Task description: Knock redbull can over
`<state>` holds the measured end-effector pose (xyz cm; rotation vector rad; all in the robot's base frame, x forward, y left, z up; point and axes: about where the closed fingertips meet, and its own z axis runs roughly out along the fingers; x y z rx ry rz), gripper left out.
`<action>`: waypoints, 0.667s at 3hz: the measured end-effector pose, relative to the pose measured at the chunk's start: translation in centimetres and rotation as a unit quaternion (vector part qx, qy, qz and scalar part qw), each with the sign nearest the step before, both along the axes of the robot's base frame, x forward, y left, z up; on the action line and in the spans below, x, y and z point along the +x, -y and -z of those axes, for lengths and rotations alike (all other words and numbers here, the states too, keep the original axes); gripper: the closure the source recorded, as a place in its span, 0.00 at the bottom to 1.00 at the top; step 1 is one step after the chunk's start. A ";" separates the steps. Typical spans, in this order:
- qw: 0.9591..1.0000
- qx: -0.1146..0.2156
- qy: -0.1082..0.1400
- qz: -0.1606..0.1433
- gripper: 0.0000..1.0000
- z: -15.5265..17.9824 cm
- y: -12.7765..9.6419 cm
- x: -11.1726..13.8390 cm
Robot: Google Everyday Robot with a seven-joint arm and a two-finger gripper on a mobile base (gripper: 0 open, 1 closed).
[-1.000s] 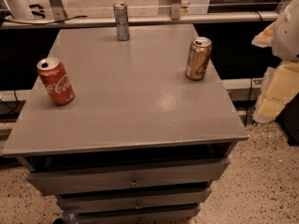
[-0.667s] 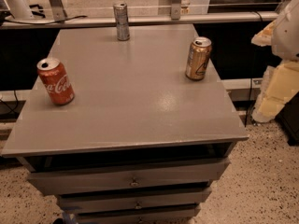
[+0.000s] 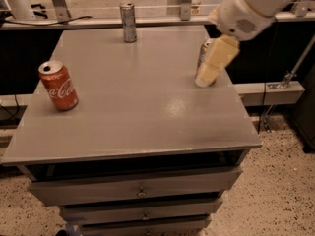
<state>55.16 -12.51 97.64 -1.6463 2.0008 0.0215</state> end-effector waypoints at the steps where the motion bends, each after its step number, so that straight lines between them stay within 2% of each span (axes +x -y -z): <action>1: 0.995 0.075 0.064 -0.011 0.00 -2.6 -8.9 8.5; 2: 0.995 0.075 0.064 -0.011 0.00 -2.6 -8.9 8.5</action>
Offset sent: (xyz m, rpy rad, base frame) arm 0.0675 0.0650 0.0164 0.1112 -0.0925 0.0115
